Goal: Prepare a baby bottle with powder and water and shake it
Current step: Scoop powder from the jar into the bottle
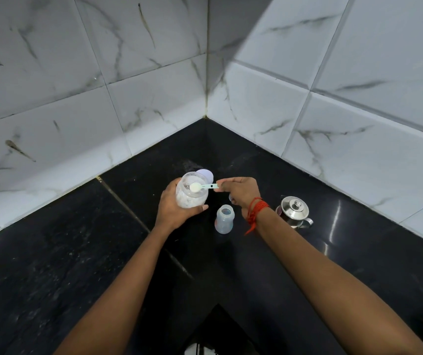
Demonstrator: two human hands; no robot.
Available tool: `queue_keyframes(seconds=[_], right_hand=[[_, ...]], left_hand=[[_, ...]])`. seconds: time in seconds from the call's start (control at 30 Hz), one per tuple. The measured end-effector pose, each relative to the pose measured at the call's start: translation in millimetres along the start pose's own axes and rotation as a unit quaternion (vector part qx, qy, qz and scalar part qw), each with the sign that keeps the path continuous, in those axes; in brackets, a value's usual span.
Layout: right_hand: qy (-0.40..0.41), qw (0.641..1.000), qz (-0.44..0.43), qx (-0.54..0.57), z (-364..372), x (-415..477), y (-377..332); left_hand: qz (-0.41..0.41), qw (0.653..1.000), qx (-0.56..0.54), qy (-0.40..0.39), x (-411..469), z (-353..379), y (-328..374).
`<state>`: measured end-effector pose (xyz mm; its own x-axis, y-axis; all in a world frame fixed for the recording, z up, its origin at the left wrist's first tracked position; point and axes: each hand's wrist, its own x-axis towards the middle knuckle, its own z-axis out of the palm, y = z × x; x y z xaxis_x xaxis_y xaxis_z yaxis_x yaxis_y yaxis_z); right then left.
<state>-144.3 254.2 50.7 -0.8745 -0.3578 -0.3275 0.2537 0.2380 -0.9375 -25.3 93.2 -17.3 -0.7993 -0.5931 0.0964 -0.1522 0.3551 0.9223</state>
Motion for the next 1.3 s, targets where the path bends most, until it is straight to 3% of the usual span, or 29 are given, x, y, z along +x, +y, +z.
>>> queue_keyframes(seconds=[0.47, 0.77, 1.17, 1.3], right_hand=[[0.011, 0.999, -0.020, -0.030, 1.8, 9.9, 2.8], [-0.018, 0.998, 0.010, 0.058, 2.2, 6.5, 0.9], [0.012, 0.997, 0.016, 0.077, -25.3, -4.2, 17.9], [0.017, 0.996, 0.015, 0.090, -30.4, -4.4, 20.9]], left_hand=[[-0.014, 0.999, -0.033, -0.012, 4.5, 7.4, -8.7], [-0.037, 0.999, -0.001, -0.015, 10.4, 12.9, -44.2], [-0.091, 0.996, -0.017, -0.006, 15.2, 25.4, -68.0], [-0.087, 0.991, 0.023, 0.104, -16.4, 26.7, -75.9]])
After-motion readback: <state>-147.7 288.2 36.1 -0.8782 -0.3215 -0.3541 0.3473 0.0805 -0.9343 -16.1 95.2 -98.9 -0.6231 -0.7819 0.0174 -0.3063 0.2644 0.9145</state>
